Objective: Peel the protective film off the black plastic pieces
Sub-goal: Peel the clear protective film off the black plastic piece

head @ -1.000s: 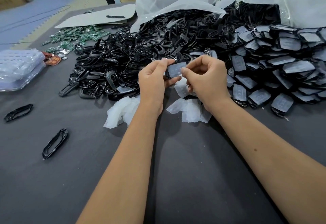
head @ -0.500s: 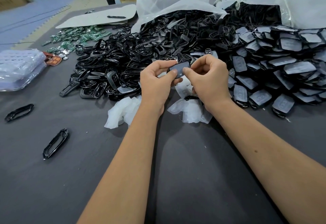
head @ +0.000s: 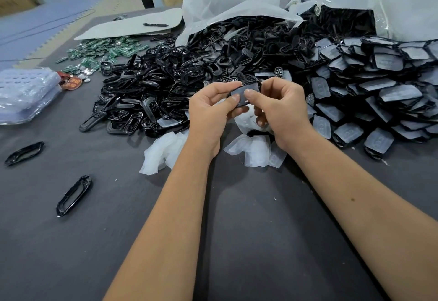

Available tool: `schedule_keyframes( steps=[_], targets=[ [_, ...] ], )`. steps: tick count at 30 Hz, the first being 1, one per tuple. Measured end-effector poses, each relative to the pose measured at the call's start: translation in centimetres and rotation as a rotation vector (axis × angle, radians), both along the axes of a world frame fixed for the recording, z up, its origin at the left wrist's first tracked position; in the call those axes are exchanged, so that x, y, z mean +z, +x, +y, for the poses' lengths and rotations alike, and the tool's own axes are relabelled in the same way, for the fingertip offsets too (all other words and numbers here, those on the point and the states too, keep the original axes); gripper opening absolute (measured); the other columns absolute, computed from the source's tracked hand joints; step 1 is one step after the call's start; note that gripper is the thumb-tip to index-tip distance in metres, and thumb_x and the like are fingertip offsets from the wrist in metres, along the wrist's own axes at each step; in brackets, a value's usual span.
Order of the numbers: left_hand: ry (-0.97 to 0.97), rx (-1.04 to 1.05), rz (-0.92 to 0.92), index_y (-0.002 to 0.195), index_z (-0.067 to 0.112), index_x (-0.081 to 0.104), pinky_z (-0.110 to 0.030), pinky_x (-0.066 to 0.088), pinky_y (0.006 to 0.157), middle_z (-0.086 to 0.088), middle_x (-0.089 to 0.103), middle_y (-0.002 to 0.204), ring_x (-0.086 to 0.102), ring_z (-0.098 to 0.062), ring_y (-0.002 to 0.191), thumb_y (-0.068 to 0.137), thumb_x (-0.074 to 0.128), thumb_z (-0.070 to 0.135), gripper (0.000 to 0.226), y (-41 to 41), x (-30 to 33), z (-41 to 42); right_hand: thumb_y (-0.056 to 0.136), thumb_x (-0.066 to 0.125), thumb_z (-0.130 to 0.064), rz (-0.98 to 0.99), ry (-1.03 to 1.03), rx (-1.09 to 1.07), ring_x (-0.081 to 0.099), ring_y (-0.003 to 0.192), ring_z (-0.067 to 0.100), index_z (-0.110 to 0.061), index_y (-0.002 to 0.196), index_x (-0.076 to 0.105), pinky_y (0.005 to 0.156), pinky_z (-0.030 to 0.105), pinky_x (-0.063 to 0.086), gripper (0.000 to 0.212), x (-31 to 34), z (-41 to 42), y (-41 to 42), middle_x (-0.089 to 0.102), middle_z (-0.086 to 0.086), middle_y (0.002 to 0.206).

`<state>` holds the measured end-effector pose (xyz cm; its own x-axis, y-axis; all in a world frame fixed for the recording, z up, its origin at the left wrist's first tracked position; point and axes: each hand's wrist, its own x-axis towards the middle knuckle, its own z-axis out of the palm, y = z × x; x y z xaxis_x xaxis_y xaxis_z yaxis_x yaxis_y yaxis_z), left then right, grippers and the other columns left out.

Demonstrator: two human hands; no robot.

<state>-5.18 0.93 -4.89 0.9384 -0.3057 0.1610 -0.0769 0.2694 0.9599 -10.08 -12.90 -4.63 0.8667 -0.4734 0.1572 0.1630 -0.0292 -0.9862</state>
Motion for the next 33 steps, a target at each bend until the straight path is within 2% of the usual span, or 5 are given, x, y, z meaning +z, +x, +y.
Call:
schedule_keyframes(
  steps=[5,11,18,26,33],
  targets=[
    [-0.004,0.033,-0.013,0.095,0.009,0.076,-0.022,0.057,0.065,-0.010,0.076,0.085,0.074,-0.019,0.078,0.093,0.069,-0.006,0.017,-0.26,0.00,-0.24,0.088,0.080,-0.011,0.041,0.035,0.051,0.052,0.055,0.021,-0.016,0.070,0.058,0.043,0.027,0.040,0.029,0.11,-0.18,0.12,0.058,0.002,0.059],
    [0.044,0.078,-0.037,0.099,0.008,0.076,-0.023,0.058,0.065,-0.009,0.077,0.087,0.071,-0.015,0.068,0.093,0.070,-0.005,0.016,-0.06,-0.10,-0.28,0.092,0.077,-0.009,0.018,0.055,0.068,0.059,0.059,0.019,-0.002,0.087,0.070,0.046,0.028,0.046,0.011,-0.01,-0.27,0.16,0.066,0.004,0.067],
    [0.068,0.115,-0.044,0.107,0.003,0.076,-0.027,0.060,0.070,-0.023,0.075,0.093,0.069,-0.017,0.062,0.094,0.070,-0.003,0.015,0.18,-0.28,-0.18,0.098,0.071,-0.013,-0.008,0.145,0.069,0.064,0.059,0.014,-0.002,0.090,0.073,0.046,0.025,0.050,0.014,0.30,-0.26,0.10,0.067,0.006,0.073],
    [0.093,0.111,-0.052,0.108,0.004,0.075,-0.025,0.061,0.068,-0.008,0.077,0.084,0.071,-0.016,0.063,0.101,0.061,-0.001,0.017,0.37,-0.48,-0.22,0.097,0.073,-0.016,-0.052,-0.149,-0.068,0.067,0.052,0.016,-0.005,0.090,0.072,0.044,0.028,0.052,0.013,-0.33,0.17,0.06,0.071,0.008,0.068],
    [0.069,0.121,-0.078,0.096,0.007,0.075,-0.026,0.060,0.067,-0.011,0.076,0.086,0.074,-0.019,0.077,0.091,0.073,-0.004,0.013,0.08,-0.66,-0.38,0.098,0.071,-0.012,-0.032,-0.264,-0.081,0.068,0.048,0.019,-0.006,0.088,0.070,0.043,0.029,0.054,0.011,-0.45,0.20,0.10,0.070,0.007,0.062]
  ],
)
